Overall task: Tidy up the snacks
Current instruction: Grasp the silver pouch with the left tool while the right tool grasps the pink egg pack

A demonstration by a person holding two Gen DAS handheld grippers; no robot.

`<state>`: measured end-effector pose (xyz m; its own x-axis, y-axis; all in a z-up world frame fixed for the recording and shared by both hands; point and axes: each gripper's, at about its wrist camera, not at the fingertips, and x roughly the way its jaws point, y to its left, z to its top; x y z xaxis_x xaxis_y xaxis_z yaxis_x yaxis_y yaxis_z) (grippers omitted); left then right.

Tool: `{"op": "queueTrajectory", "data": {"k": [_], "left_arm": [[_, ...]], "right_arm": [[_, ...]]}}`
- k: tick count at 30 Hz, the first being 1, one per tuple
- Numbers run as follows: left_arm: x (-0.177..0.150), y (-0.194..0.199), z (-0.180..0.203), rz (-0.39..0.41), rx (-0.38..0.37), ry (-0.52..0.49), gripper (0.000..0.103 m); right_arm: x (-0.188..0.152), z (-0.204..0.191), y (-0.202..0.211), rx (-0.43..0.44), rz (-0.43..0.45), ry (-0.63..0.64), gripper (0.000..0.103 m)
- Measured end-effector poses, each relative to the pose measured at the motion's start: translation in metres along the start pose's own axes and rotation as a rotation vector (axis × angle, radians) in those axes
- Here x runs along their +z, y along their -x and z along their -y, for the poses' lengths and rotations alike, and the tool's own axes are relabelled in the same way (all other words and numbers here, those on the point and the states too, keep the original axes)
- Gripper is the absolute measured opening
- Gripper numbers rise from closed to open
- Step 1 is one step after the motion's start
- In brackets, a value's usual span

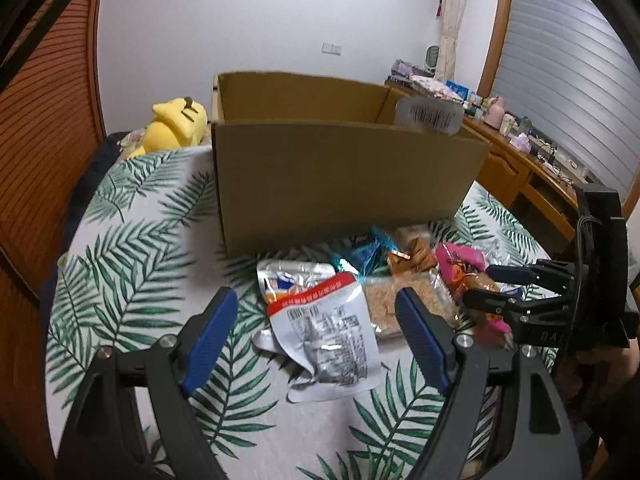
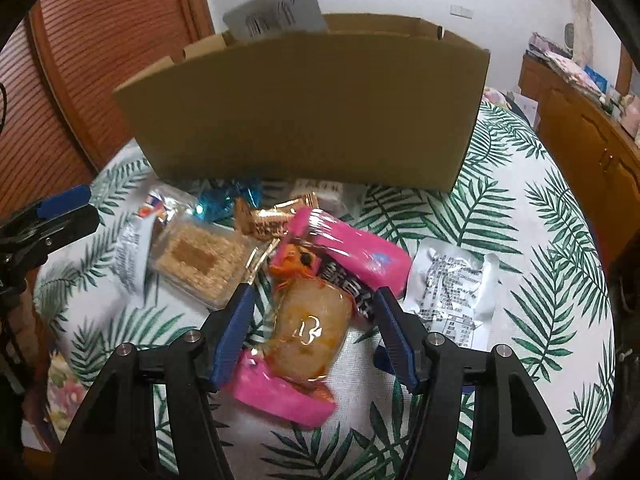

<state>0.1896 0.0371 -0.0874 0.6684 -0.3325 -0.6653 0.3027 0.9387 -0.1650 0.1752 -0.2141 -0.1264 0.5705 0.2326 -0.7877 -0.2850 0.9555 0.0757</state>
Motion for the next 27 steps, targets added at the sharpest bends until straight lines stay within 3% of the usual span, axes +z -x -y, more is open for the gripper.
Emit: {"op": "queueTrajectory", "data": {"k": [4, 10, 25, 27], "left_arm": [[-0.004, -0.01, -0.001, -0.028, 0.019, -0.001, 0.081], [-0.005, -0.024, -0.004, -0.062, 0.028, 0.019, 0.081], [-0.01, -0.047, 0.001, -0.143, 0.026, 0.031, 0.081], [-0.009, -0.047, 0.0, -0.149, 0.026, 0.035, 0.075]], "right_arm": [[-0.004, -0.002, -0.007, -0.032, -0.015, 0.0, 0.063], [-0.008, 0.002, -0.011, -0.01, -0.018, -0.017, 0.064], [-0.019, -0.01, -0.012, -0.064, 0.071, 0.046, 0.065], [-0.021, -0.01, -0.012, -0.064, 0.093, 0.05, 0.065]]}}
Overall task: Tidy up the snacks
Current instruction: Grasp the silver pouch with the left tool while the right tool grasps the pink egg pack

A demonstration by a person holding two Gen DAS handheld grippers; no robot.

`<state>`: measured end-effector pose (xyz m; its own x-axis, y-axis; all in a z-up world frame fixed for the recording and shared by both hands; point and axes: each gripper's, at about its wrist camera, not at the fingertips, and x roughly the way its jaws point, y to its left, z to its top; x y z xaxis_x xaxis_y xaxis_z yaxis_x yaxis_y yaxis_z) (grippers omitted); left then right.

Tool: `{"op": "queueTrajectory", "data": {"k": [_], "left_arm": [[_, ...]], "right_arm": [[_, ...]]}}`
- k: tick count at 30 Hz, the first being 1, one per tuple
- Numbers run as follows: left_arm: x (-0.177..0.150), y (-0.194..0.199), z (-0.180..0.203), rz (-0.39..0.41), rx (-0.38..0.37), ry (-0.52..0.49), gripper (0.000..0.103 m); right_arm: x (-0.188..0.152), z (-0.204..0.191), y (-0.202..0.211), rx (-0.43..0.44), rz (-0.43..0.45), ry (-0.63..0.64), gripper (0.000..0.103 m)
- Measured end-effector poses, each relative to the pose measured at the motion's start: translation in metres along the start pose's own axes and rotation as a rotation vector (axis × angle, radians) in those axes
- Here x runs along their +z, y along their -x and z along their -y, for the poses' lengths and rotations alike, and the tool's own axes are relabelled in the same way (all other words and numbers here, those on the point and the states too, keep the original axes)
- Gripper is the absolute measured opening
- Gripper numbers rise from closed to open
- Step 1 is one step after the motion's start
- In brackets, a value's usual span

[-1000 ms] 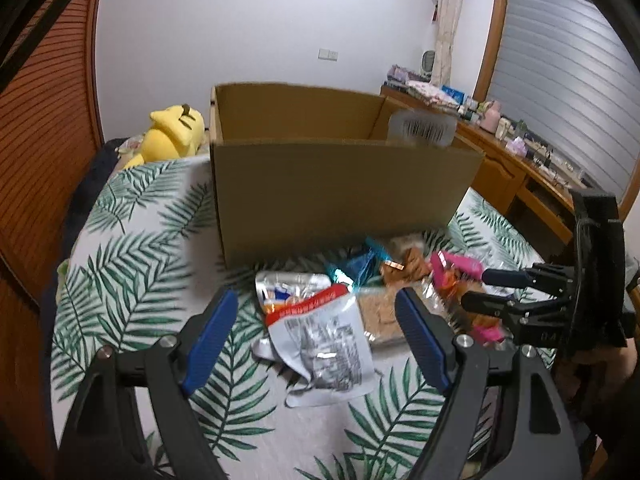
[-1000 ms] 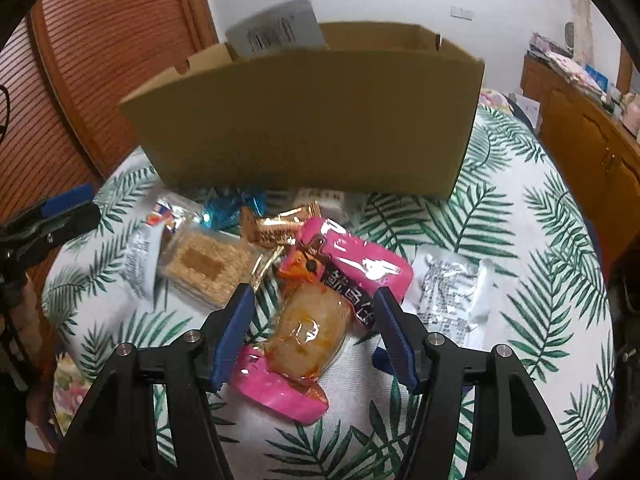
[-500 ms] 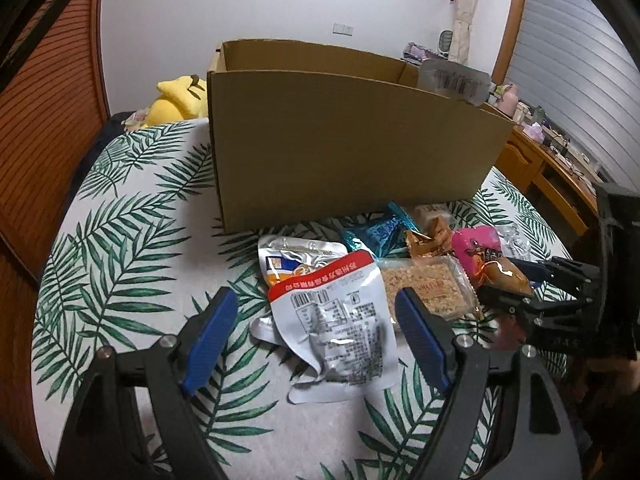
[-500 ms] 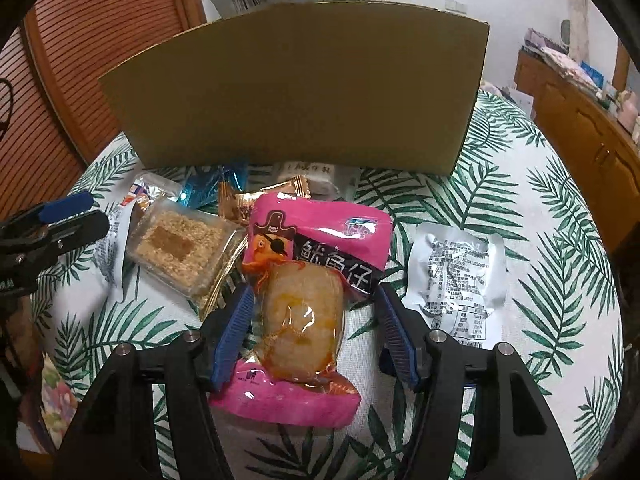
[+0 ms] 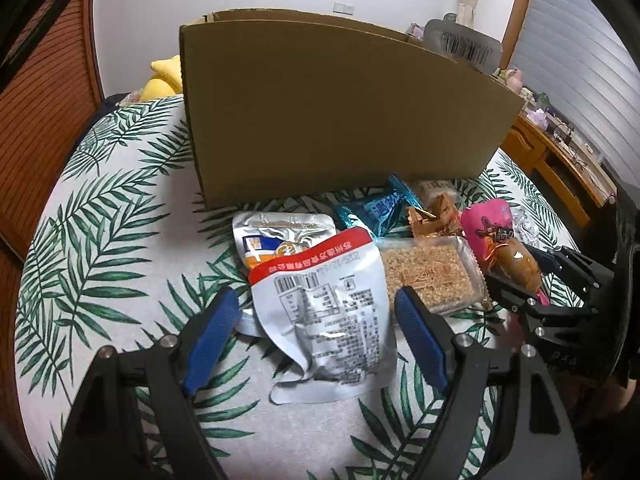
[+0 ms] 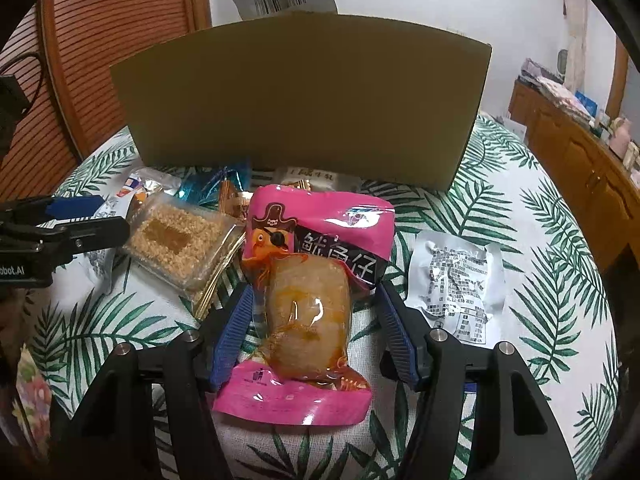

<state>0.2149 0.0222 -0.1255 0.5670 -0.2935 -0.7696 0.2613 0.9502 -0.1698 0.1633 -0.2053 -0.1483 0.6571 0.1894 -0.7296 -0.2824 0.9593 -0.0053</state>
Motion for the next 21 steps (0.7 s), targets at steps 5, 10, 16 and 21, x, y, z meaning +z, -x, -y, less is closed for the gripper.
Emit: {"op": "queueTrajectory", "data": {"k": [5, 10, 16, 21], "left_arm": [[-0.003, 0.006, -0.004, -0.01, -0.011, 0.006, 0.069], [-0.014, 0.013, -0.007, -0.023, -0.006, 0.003, 0.069], [-0.023, 0.015, -0.009, -0.034, 0.014, 0.014, 0.071], [-0.026, 0.017, -0.006, -0.039, 0.025, -0.001, 0.063]], "right_arm": [[-0.001, 0.0, 0.0, 0.0, 0.025, 0.003, 0.065], [-0.002, 0.001, 0.0, 0.002, 0.034, 0.002, 0.065], [-0.002, 0.001, 0.0, 0.001, 0.029, -0.001, 0.065], [0.003, 0.002, -0.001, 0.004, -0.009, -0.009, 0.064]]}}
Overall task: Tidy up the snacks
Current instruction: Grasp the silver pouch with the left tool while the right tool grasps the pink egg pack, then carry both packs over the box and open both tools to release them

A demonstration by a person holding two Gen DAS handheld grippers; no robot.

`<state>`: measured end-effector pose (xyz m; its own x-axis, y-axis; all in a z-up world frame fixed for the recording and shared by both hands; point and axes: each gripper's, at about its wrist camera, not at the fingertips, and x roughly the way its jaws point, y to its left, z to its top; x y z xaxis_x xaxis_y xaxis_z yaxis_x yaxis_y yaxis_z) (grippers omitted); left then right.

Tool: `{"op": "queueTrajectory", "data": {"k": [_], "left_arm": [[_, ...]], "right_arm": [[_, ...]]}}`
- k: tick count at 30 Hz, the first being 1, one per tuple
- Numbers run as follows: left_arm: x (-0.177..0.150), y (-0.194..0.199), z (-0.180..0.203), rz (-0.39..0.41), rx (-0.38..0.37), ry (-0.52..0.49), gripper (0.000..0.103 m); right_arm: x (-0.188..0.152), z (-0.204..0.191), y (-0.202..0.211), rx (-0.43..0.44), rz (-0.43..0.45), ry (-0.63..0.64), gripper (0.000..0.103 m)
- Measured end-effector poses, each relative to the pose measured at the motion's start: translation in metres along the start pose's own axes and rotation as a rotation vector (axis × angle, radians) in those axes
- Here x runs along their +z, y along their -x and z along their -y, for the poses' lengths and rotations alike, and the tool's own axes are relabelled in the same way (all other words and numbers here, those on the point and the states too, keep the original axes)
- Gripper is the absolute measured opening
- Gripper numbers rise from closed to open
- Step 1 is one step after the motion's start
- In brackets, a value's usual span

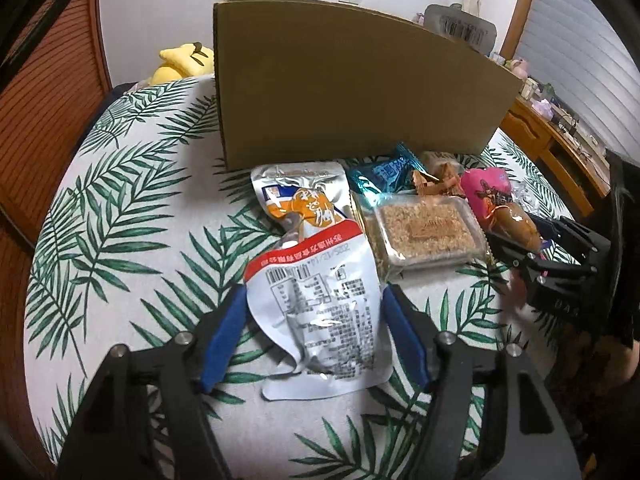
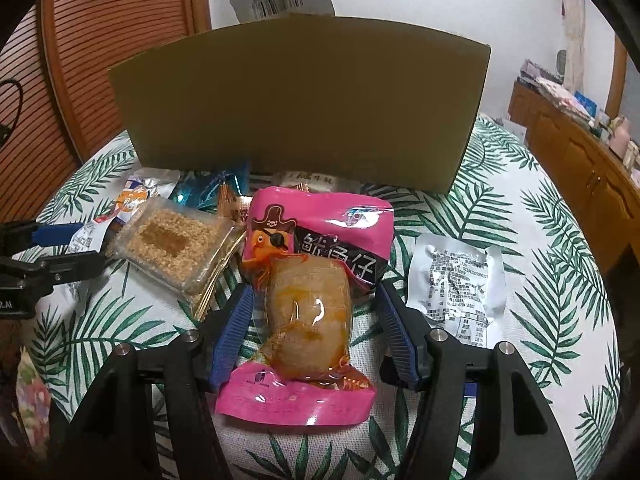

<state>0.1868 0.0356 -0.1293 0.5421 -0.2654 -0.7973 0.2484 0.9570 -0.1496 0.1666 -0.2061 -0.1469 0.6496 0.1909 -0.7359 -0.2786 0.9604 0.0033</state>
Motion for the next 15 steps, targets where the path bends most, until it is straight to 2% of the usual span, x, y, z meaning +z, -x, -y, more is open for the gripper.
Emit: {"op": "queueTrajectory", "data": {"k": [2, 4, 5, 15], "left_arm": [[-0.002, 0.002, -0.001, -0.001, -0.006, 0.001, 0.058], [-0.005, 0.005, -0.002, 0.0, -0.019, 0.0, 0.056], [-0.006, 0.005, -0.002, 0.001, -0.023, -0.001, 0.055], [-0.01, 0.028, -0.009, 0.066, -0.07, 0.044, 0.055]], "right_arm": [[0.002, 0.002, 0.001, 0.007, -0.012, -0.006, 0.064], [0.002, 0.002, 0.001, 0.002, -0.024, 0.003, 0.048], [0.002, 0.003, 0.003, -0.011, -0.027, 0.007, 0.048], [-0.001, 0.015, 0.02, 0.071, -0.002, -0.049, 0.038]]}}
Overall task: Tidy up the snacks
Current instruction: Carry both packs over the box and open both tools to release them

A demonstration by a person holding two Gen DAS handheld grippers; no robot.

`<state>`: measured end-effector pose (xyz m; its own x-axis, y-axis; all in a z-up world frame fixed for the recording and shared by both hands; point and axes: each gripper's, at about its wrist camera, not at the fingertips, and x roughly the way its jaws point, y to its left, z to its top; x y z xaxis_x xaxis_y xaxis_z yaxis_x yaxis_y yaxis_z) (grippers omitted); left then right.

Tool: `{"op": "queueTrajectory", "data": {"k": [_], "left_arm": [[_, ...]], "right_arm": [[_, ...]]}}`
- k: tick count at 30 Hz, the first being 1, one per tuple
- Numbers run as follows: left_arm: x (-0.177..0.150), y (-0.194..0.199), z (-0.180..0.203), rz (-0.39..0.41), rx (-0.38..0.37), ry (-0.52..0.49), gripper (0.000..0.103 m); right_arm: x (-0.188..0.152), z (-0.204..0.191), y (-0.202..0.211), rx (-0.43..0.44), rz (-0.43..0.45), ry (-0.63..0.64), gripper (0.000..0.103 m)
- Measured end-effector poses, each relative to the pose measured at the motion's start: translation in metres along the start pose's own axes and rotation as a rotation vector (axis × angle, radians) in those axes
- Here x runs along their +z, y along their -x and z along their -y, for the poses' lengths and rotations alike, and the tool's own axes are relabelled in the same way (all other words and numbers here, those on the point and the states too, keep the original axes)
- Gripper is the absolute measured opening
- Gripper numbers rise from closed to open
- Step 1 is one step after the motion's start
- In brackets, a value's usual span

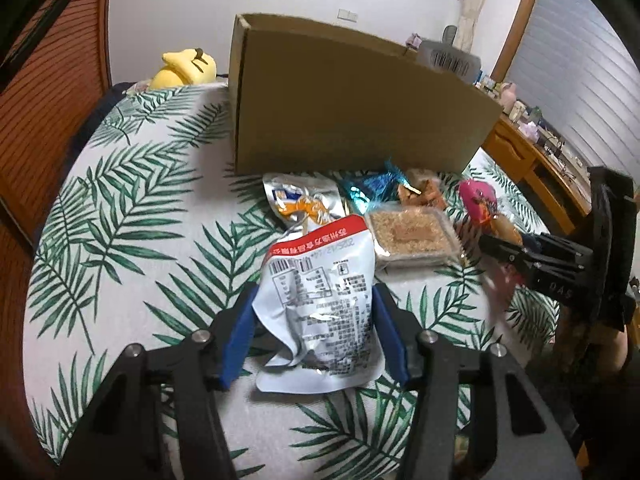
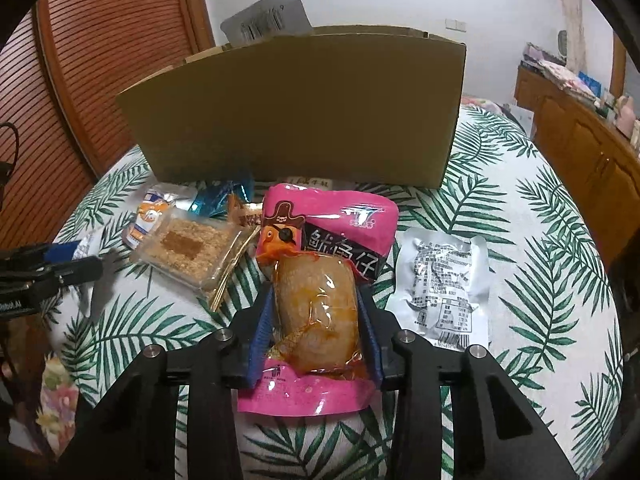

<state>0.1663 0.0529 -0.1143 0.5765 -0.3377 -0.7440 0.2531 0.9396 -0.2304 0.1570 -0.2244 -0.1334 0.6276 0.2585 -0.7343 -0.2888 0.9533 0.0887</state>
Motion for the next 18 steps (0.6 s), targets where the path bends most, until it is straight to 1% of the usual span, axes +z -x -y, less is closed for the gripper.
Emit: {"op": "queueTrajectory", "data": {"k": [8, 11, 18], "left_arm": [[0.014, 0.022, 0.011, 0.08, -0.014, -0.02, 0.055], [0.026, 0.033, 0.02, 0.116, -0.03, -0.036, 0.055], [0.059, 0.051, 0.038, 0.191, -0.051, -0.073, 0.055]], "right_arm": [[0.0, 0.002, 0.015, 0.026, 0.039, -0.006, 0.037], [0.005, 0.0, 0.025, 0.024, 0.064, 0.007, 0.037], [0.026, -0.005, 0.058, 0.05, 0.147, 0.032, 0.038]]}}
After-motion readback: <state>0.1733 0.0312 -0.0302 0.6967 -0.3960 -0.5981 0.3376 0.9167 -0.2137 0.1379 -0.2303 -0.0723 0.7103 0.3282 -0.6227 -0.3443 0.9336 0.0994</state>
